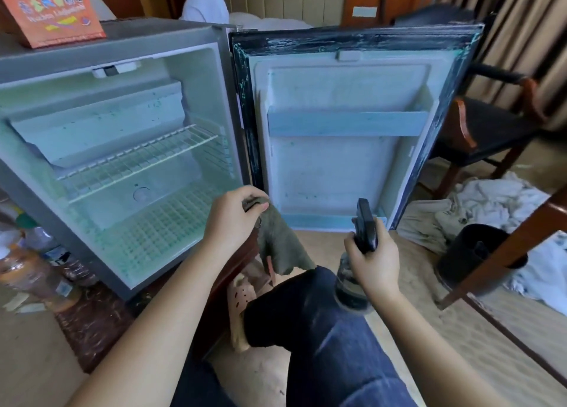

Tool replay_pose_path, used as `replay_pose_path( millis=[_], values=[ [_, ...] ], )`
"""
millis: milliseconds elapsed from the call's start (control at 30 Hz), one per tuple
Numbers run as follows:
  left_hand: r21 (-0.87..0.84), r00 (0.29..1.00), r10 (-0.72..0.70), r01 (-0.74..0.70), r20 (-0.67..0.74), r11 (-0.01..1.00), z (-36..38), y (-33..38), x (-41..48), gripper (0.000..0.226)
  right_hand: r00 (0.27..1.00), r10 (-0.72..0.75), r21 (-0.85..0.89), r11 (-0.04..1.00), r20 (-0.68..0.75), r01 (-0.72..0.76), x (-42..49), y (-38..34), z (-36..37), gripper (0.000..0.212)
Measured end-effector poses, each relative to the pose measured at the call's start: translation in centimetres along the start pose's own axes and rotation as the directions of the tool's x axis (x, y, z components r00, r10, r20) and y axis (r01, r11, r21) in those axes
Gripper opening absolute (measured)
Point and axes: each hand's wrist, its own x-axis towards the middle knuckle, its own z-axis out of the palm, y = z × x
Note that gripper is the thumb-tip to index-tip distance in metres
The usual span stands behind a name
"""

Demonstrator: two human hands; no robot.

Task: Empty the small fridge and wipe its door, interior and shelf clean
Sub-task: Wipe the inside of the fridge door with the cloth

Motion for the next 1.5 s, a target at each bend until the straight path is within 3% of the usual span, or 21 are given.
replay_pose_path(
  millis=[267,400,500,700,800,933,1167,1333,1500],
  values=[
    [-0.049,0.994,0.1,-0.102,-0.036,0.994,0.4,4.3,1.1,0.01,0.98,-0.199,0.187,0.962,-0.009,0.197,3.2,-5.8,-2.7,0.034],
    [-0.034,0.995,0.095,-0.095,-0.026,0.995,0.6,4.1,0.5,0.011,0.987,-0.108,0.261,0.955,-0.123,0.137,3.6,-4.6,-3.0,0.026],
    [-0.017,0.997,0.075,-0.075,-0.021,0.997,0.9,2.9,0.1,0.012,0.986,-0.057,0.175,0.981,-0.157,0.084,2.8,-1.7,-3.8,0.022],
    [0.043,0.999,0.039,-0.039,-0.007,0.998,1.6,1.0,-1.2,0.014,0.997,0.071,-0.151,0.987,0.043,-0.064,-0.3,7.5,-3.0,0.031],
    [0.084,1.0,0.005,-0.004,-0.006,0.996,1.3,0.2,-2.0,0.017,0.973,0.166,-0.207,0.97,0.161,-0.131,-2.0,10.8,-1.5,0.027],
    [0.116,0.998,-0.053,0.057,-0.041,0.992,-0.1,-1.2,-2.6,0.012,0.943,0.178,-0.262,0.96,0.28,-0.103,-3.3,11.4,0.7,0.022],
    [0.255,0.978,-0.122,0.163,-0.169,0.953,-6.1,-3.4,-4.8,0.008,0.911,-0.075,-0.078,0.99,0.405,0.116,-2.6,4.5,4.3,0.02],
    [0.397,0.935,-0.031,0.18,-0.354,0.9,-14.8,-4.9,-5.5,0.008,0.801,-0.394,0.05,0.907,0.451,0.418,-1.7,-4.4,8.7,0.041],
    [0.539,0.85,0.118,0.213,-0.513,0.815,-22.7,-5.4,-5.2,0.009,0.782,-0.387,0.292,0.917,0.488,0.272,-2.3,-10.8,14.8,0.021]
  ],
)
